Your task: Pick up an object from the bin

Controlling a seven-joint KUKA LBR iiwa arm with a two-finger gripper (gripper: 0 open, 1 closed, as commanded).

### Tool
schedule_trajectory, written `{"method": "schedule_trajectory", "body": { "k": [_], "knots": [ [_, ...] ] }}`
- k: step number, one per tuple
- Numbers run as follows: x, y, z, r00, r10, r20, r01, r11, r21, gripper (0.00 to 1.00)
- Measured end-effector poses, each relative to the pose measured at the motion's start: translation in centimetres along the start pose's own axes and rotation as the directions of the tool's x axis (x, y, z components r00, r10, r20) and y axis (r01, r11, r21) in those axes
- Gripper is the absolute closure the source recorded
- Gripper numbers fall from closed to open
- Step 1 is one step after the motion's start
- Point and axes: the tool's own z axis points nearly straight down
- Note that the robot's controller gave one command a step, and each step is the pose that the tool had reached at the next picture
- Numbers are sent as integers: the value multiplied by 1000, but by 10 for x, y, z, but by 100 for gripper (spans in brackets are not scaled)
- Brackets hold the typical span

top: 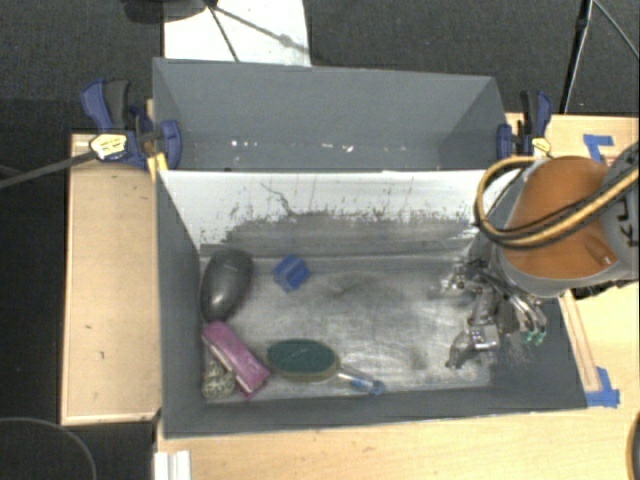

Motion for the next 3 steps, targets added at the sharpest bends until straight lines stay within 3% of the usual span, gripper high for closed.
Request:
{"method": "schedule_trajectory", "body": {
  "k": [1,2,3],
  "knots": [
    [-53,10,-27,1000,8,13,-8,1000,1,0],
    [-32,89,-19,985,-170,5,170,985,0,0],
    [25,205,5,966,-260,2,260,966,-2,0]
  ]
}}
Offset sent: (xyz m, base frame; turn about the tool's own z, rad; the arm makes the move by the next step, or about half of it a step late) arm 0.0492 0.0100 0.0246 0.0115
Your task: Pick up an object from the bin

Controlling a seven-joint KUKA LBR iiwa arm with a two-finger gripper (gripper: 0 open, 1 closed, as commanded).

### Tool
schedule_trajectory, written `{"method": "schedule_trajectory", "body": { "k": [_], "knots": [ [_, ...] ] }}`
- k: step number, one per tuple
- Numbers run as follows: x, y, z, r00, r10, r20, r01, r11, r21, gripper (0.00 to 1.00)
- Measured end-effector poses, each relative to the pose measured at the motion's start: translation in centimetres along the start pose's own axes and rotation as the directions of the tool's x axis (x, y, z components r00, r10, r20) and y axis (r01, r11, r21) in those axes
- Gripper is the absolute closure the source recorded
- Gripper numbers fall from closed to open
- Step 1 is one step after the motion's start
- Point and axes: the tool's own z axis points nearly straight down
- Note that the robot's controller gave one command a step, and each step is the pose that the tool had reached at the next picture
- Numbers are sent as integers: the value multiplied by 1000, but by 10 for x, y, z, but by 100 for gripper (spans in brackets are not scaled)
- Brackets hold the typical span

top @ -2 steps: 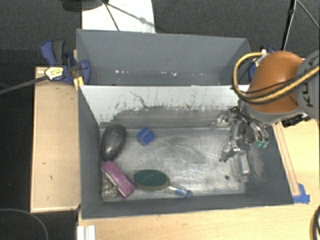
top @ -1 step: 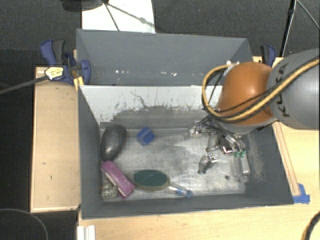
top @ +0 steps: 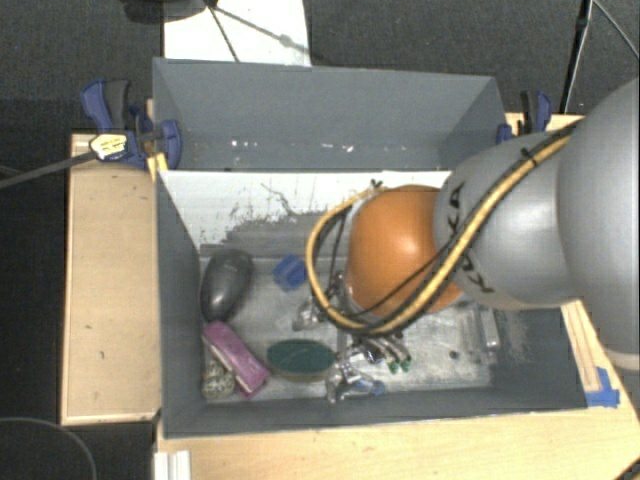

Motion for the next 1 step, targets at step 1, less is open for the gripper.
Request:
{"method": "schedule_trajectory", "body": {
  "k": [1],
  "knots": [
    [-7,3,42,958,-286,19,286,958,11,0]
  ]
}}
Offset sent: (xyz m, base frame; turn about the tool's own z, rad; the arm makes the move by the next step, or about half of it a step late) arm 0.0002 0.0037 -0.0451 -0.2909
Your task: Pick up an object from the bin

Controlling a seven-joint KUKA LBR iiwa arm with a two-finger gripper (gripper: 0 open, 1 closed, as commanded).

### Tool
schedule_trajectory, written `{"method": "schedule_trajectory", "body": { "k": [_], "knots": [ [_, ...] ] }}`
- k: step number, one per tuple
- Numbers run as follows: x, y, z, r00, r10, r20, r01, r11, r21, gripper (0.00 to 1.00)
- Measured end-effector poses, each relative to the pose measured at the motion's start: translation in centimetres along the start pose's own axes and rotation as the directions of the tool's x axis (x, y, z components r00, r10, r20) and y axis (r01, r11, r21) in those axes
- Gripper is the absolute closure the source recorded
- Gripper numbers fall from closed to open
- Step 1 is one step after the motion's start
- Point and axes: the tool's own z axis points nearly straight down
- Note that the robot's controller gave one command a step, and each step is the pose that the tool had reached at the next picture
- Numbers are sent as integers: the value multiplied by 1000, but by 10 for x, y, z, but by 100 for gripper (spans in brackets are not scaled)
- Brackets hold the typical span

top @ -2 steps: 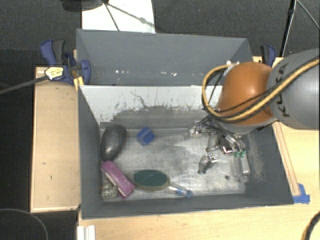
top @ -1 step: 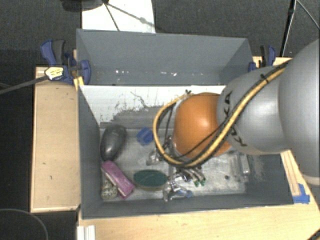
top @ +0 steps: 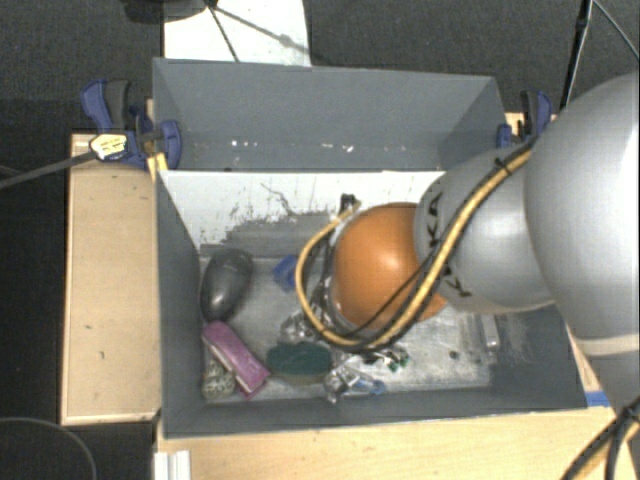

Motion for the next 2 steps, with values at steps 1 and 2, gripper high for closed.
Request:
{"method": "schedule_trajectory", "body": {
  "k": [1,2],
  "knots": [
    [2,1,0,1000,-1,-8,1,1000,-2,100],
    [-8,-1,-102,1000,-28,-9,28,1000,-3,100]
  ]
}}
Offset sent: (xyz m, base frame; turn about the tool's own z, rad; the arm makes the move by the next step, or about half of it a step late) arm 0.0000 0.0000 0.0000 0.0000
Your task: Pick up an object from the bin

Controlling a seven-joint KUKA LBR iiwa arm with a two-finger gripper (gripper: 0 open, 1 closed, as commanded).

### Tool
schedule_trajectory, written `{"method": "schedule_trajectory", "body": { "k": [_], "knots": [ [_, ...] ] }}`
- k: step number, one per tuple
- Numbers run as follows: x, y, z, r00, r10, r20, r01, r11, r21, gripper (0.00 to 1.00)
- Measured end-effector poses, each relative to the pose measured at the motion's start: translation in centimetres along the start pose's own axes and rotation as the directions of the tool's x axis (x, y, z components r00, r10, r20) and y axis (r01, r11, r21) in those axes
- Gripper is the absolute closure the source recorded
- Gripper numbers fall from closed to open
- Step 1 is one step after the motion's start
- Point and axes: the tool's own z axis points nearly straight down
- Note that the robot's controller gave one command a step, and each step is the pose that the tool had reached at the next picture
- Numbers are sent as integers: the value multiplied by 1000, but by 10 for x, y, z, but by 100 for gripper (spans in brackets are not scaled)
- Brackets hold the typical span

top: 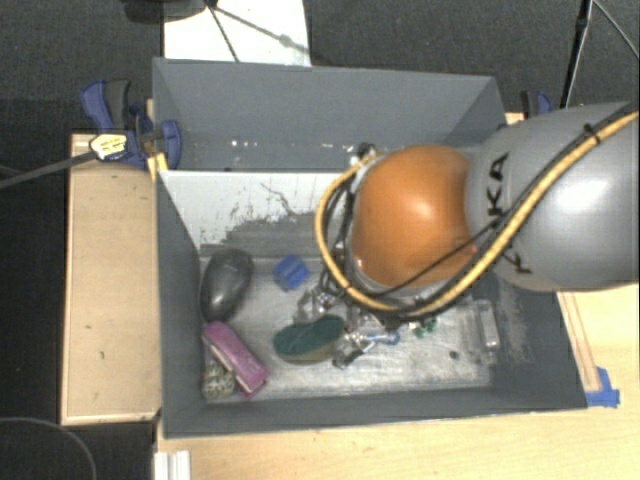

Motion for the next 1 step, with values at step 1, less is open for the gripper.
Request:
{"method": "schedule_trajectory", "body": {
  "k": [1],
  "knots": [
    [2,4,-55,1000,-13,-2,13,1000,-1,100]
  ]
}}
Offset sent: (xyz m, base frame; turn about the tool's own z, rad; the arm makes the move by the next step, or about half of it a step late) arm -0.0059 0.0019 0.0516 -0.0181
